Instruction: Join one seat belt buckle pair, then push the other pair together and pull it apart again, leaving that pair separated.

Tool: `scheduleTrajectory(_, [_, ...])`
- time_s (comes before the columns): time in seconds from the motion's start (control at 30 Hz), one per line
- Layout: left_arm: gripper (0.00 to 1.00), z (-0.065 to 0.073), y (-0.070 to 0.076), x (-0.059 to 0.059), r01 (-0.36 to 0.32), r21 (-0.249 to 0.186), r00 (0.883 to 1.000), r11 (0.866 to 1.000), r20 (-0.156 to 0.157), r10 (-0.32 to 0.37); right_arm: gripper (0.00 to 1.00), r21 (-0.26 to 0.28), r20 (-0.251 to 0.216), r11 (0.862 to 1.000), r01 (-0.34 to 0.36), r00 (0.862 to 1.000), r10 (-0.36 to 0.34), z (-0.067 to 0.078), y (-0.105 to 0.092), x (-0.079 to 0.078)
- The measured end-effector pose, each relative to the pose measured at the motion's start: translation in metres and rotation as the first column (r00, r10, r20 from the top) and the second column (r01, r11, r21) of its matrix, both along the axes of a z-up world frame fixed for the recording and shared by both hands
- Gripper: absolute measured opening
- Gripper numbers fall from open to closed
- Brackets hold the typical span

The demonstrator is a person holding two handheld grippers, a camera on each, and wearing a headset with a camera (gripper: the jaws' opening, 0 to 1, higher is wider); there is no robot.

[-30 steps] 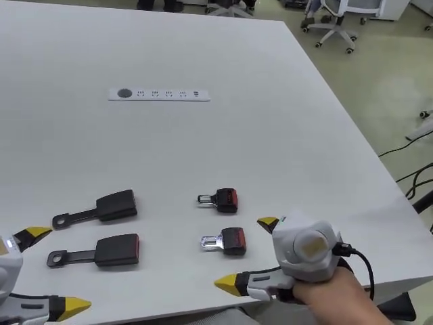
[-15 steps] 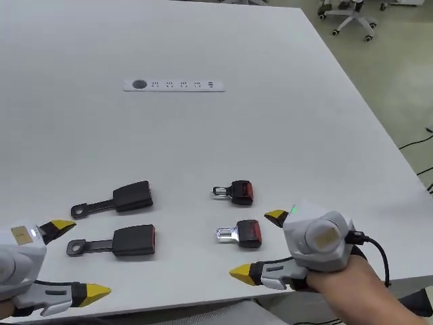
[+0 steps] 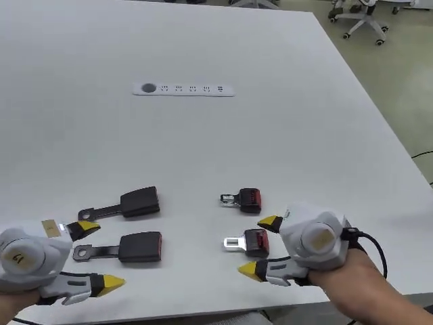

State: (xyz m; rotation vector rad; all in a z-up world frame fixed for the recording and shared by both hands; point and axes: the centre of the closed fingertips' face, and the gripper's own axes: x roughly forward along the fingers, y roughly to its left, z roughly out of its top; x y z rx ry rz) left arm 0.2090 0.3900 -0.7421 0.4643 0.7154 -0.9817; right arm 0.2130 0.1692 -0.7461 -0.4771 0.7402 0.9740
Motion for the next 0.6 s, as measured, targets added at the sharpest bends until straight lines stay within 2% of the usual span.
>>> scheduleTrajectory(0.07, [0.63,-0.002,-0.002,0.001,0.034,0.017,0.999,0.999,-0.018,-0.034,0.53,-0.013,0.000,1.000,-0.017,1.000,0.017,-0.003,-0.002,0.003])
scheduleTrajectory(0.13, [0.61,-0.006,-0.002,0.006,0.065,0.035,0.998,0.997,-0.017,-0.065,0.49,-0.036,-0.008,0.999,-0.035,0.999,0.034,-0.008,-0.006,0.005])
scheduleTrajectory(0.17, [0.59,-0.010,-0.002,0.007,0.099,0.061,0.995,0.993,-0.021,-0.098,0.47,-0.053,-0.011,0.997,-0.052,0.999,0.051,-0.011,-0.009,0.006])
scheduleTrajectory(0.27, [0.57,-0.015,-0.006,0.005,0.167,0.086,0.985,0.982,-0.047,-0.164,0.44,-0.109,-0.007,0.990,-0.090,0.996,0.090,-0.018,-0.016,0.009])
scheduleTrajectory(0.33, [0.56,-0.021,-0.007,0.005,0.201,0.108,0.979,0.974,-0.047,-0.197,0.43,-0.138,-0.016,0.983,-0.125,0.992,0.124,-0.025,-0.021,0.009])
scheduleTrajectory(0.47, [0.55,-0.022,-0.009,0.009,0.216,0.124,0.976,0.969,-0.046,-0.212,0.42,-0.153,-0.030,0.976,-0.155,0.988,0.153,-0.033,-0.025,0.013])
scheduleTrajectory(0.6, [0.52,-0.030,-0.011,0.008,0.256,0.129,0.966,0.958,-0.073,-0.248,0.38,-0.163,-0.056,0.969,-0.188,0.982,0.181,-0.034,-0.027,0.015])
